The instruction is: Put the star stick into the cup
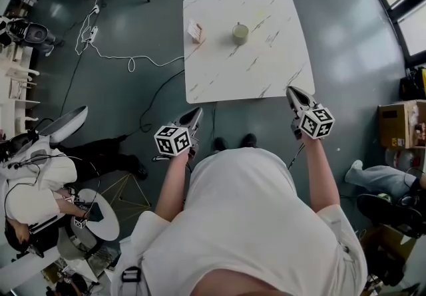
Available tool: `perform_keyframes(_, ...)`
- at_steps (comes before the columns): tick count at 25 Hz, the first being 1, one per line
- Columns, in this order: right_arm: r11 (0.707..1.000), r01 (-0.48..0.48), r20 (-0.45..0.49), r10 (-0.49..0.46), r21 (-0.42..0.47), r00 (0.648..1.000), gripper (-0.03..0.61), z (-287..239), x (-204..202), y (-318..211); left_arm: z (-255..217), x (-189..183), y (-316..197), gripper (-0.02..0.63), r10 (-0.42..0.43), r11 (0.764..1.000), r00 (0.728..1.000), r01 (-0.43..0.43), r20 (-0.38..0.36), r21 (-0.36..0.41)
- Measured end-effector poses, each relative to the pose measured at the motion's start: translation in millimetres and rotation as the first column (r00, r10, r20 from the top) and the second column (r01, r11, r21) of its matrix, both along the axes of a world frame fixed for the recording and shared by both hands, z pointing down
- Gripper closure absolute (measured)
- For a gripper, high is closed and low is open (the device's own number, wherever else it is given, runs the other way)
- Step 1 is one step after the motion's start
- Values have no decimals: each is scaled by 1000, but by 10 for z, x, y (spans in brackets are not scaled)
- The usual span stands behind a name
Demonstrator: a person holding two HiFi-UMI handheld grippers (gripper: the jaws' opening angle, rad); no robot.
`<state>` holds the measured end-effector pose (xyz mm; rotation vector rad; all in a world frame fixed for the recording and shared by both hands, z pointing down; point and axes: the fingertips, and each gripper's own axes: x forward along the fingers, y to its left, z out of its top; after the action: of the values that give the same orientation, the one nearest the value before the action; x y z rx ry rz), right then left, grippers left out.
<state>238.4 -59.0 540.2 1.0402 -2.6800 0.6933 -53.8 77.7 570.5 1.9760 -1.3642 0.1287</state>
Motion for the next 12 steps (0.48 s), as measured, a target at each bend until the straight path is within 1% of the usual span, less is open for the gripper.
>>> perform_keyframes(7, 1000, -28, 2, 28, -5, 1000, 554, -9, 57, 32, 52, -7, 39, 600, 5, 1000, 1000, -5, -3, -11)
perform_keyframes(12, 999, -40, 1, 40, -2, 999, 552, 0, 98, 48, 48, 9, 23, 600, 5, 1000, 1000, -5, -12, 0)
